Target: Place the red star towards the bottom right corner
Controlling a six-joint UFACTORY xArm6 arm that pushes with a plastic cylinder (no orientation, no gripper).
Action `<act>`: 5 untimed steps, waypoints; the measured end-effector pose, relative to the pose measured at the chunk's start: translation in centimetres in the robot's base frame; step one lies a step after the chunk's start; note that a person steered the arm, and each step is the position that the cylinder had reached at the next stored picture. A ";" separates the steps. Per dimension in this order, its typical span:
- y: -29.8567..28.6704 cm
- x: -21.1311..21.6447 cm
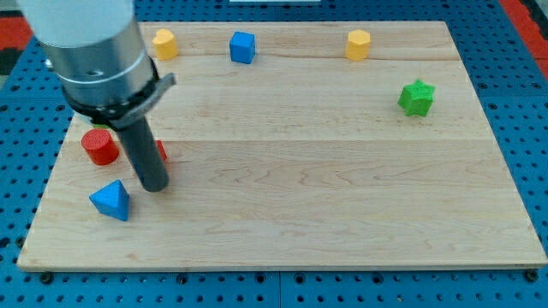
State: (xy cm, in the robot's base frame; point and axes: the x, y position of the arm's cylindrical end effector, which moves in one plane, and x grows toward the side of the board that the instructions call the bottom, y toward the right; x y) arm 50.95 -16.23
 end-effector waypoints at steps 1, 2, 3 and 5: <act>-2.7 -0.7; -4.8 -2.5; -4.8 -3.8; 5.5 -9.1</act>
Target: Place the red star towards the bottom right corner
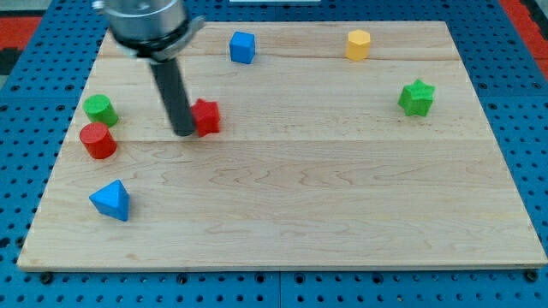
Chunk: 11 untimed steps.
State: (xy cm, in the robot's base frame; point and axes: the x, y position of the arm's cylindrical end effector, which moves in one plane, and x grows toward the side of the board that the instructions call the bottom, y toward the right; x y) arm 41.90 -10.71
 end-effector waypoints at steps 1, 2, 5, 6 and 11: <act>3.5 -0.8; 2.0 -1.7; 16.0 -5.0; 16.0 -4.1; 17.3 -11.5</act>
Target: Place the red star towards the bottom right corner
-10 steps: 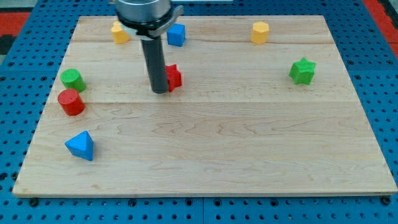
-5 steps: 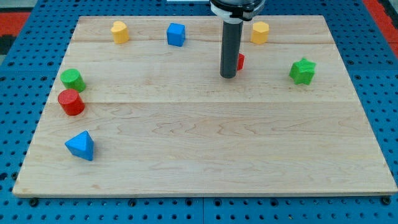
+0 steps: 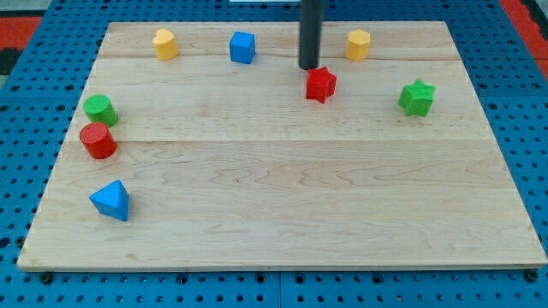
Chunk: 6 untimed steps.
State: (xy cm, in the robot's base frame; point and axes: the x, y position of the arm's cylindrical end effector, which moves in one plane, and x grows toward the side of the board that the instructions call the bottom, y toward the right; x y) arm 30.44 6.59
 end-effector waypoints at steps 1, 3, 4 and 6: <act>5.7 5.4; 5.7 1.8; 2.0 3.9; -1.3 9.6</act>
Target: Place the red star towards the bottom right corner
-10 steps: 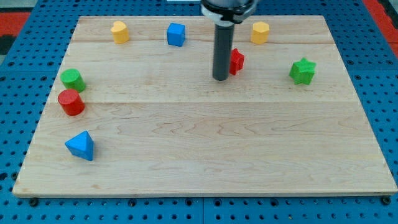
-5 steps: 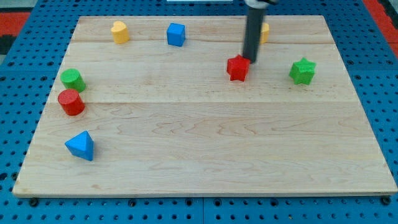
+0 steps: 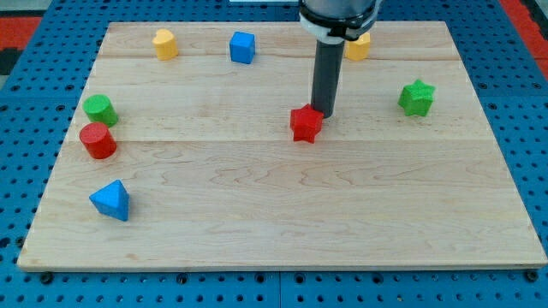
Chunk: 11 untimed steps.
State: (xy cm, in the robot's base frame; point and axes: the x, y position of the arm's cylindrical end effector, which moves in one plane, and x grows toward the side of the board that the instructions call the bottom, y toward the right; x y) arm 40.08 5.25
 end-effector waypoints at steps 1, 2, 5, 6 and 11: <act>-3.7 0.0; -4.4 0.5; -7.5 5.6; -9.8 5.7; 6.1 13.1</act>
State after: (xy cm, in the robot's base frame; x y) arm 53.22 11.34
